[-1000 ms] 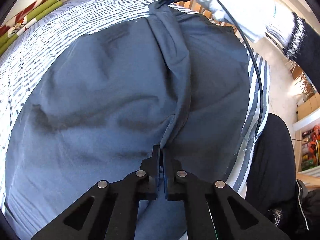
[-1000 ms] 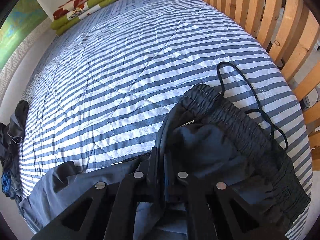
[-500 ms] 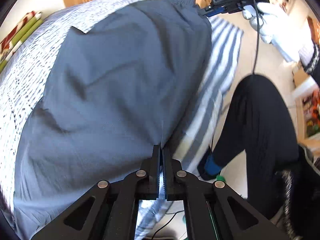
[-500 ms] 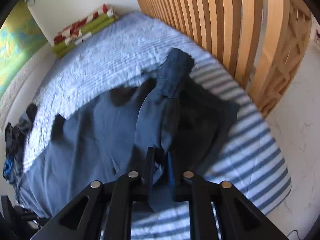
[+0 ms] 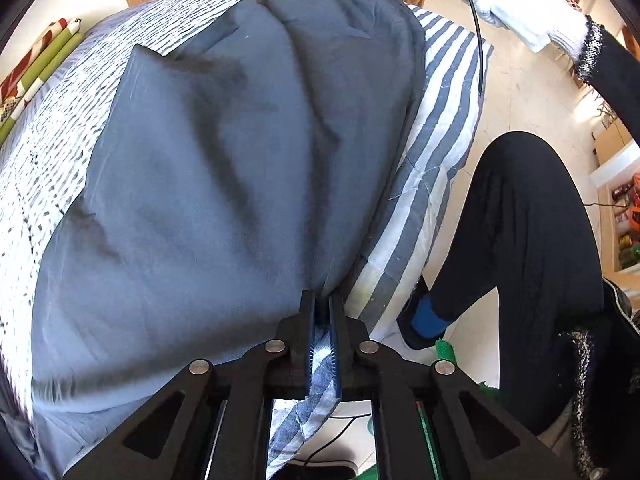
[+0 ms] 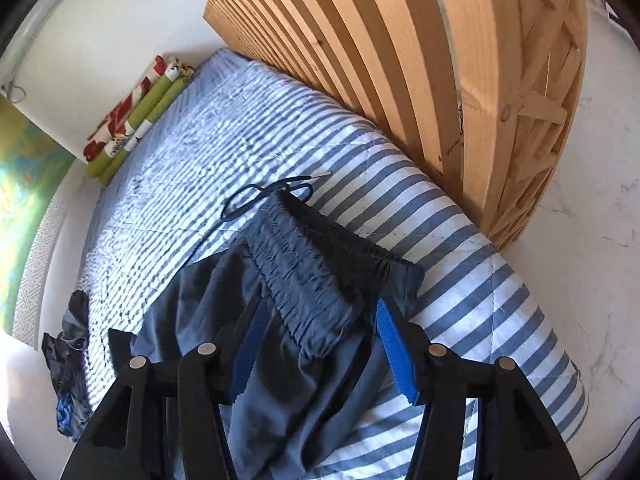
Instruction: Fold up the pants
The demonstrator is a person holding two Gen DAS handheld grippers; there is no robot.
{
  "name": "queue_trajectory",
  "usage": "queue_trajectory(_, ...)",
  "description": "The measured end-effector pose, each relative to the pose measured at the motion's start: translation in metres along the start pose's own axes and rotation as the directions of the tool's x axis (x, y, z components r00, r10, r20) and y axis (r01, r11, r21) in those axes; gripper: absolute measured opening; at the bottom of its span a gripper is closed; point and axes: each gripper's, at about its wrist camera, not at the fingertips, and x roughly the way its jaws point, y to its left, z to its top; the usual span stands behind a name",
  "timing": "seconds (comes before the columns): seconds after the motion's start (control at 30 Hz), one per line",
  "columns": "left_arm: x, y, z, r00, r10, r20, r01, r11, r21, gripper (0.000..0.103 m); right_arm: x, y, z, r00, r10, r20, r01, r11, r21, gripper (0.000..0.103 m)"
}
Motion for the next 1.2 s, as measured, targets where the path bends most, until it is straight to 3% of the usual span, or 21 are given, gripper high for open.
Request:
queue_trajectory(0.17, 0.002, -0.001, 0.002, 1.0, 0.005, 0.001, -0.005, 1.0, 0.013, 0.013, 0.026, -0.004, -0.001, 0.994, -0.084, -0.063, 0.083, 0.996, -0.01, 0.05)
queue_trajectory(0.2, 0.002, -0.002, 0.003, 1.0, 0.005, 0.0, -0.005, 1.0, 0.018, 0.013, 0.025, -0.005, -0.004, 0.996, -0.076, -0.054, 0.075, 0.997, -0.013, 0.043)
queue_trajectory(0.23, 0.002, -0.002, 0.003, 1.0, 0.005, 0.003, -0.005, 1.0, 0.022, 0.011, 0.023, -0.005, -0.005, 0.998, -0.049, -0.05, 0.049, 0.999, -0.01, 0.023)
queue_trajectory(0.37, 0.0, -0.004, 0.004, 1.0, -0.005, 0.011, 0.004, 0.999, 0.036, 0.008, -0.008, -0.008, -0.007, 1.0, 0.011, 0.017, -0.011, 1.0, -0.004, 0.011)
queue_trajectory(0.47, 0.005, -0.004, 0.006, 1.0, -0.017, 0.01, 0.016, 0.999, 0.032, 0.008, -0.029, -0.022, -0.007, 0.997, 0.043, 0.069, -0.045, 0.999, 0.029, 0.011)
queue_trajectory(0.57, 0.006, -0.003, 0.007, 1.0, -0.023, 0.012, 0.022, 0.999, 0.028, 0.008, -0.013, -0.037, -0.011, 1.0, -0.026, 0.016, 0.025, 0.999, 0.035, 0.011)
queue_trajectory(0.67, 0.004, -0.001, 0.006, 1.0, -0.027, 0.009, 0.027, 0.999, 0.026, 0.008, -0.005, -0.038, -0.018, 0.998, -0.053, 0.032, 0.053, 0.999, -0.011, 0.015)
queue_trajectory(0.7, 0.003, 0.0, 0.006, 0.999, -0.031, 0.009, 0.031, 0.999, 0.023, 0.008, -0.002, -0.038, -0.019, 0.996, -0.076, 0.036, 0.077, 0.997, -0.02, 0.021)
queue_trajectory(0.77, -0.001, 0.003, 0.004, 0.999, -0.043, 0.011, 0.043, 0.999, 0.011, 0.008, 0.0, -0.04, -0.021, 0.995, -0.097, 0.036, 0.097, 0.995, -0.012, 0.064)
queue_trajectory(0.8, -0.004, 0.006, 0.003, 0.999, -0.051, 0.013, 0.051, 0.999, 0.0, 0.008, 0.001, -0.04, -0.022, 0.996, -0.076, 0.04, 0.076, 0.997, -0.004, 0.068)
queue_trajectory(0.93, -0.033, 0.025, -0.01, 0.996, -0.079, 0.045, 0.082, 0.994, -0.072, 0.008, 0.017, -0.044, -0.026, 1.0, 0.004, -0.002, -0.004, 0.999, 0.034, 0.068)
queue_trajectory(1.07, -0.07, 0.057, -0.034, 0.996, 0.007, 0.089, 0.006, 0.989, -0.149, 0.011, 0.032, -0.039, -0.029, 0.999, 0.044, 0.0, -0.044, 0.997, 0.057, 0.067)
queue_trajectory(1.1, -0.081, 0.076, -0.043, 0.994, 0.04, 0.102, -0.019, 0.98, -0.2, 0.013, 0.034, -0.037, -0.029, 0.998, 0.063, 0.0, -0.063, 0.996, 0.062, 0.062)
queue_trajectory(1.13, -0.089, 0.093, -0.052, 0.991, 0.074, 0.111, -0.043, 0.966, -0.255, 0.014, 0.037, -0.036, -0.03, 0.996, 0.084, -0.006, -0.084, 0.994, 0.068, 0.044)
queue_trajectory(1.2, -0.111, 0.136, -0.082, 0.98, 0.164, 0.108, -0.113, 0.921, -0.373, 0.014, 0.038, -0.034, -0.032, 0.997, 0.08, 0.001, -0.079, 0.994, 0.079, 0.035)
